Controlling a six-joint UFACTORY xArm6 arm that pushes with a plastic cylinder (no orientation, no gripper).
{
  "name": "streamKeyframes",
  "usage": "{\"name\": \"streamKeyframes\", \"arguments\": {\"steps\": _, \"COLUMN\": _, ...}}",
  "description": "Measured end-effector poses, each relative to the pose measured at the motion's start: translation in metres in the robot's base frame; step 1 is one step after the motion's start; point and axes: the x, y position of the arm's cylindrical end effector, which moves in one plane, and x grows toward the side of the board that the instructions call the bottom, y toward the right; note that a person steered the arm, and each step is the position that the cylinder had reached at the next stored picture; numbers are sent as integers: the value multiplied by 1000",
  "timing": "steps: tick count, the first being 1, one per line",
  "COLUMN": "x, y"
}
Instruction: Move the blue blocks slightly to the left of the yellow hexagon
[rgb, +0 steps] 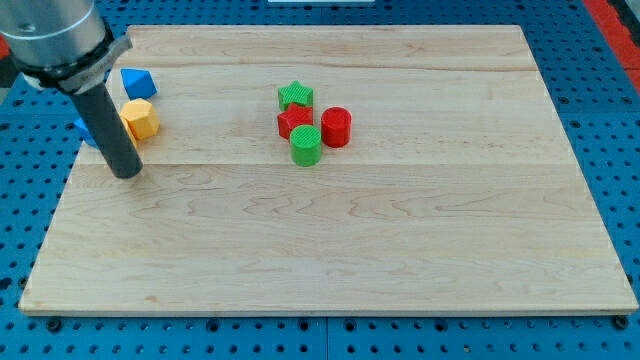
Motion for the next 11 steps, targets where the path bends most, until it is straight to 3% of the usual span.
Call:
{"name": "streamKeyframes", "arguments": {"steps": 1, "x": 13, "y": -66}}
{"name": "streamKeyframes", "arguments": {"steps": 2, "x": 4, "y": -88}}
{"name": "streamKeyframes", "arguments": {"steps": 3, "x": -25, "y": -86}}
{"name": "streamKeyframes", "arguments": {"steps": 6, "x": -60, "y": -41}}
{"name": "streamKeyframes", "arguments": {"steps": 7, "x": -51, "y": -33}}
{"name": "streamKeyframes", "arguments": {"steps": 10, "x": -94, "y": -83}}
{"name": "streamKeyframes", "arguments": {"steps": 11, "x": -129, "y": -88}}
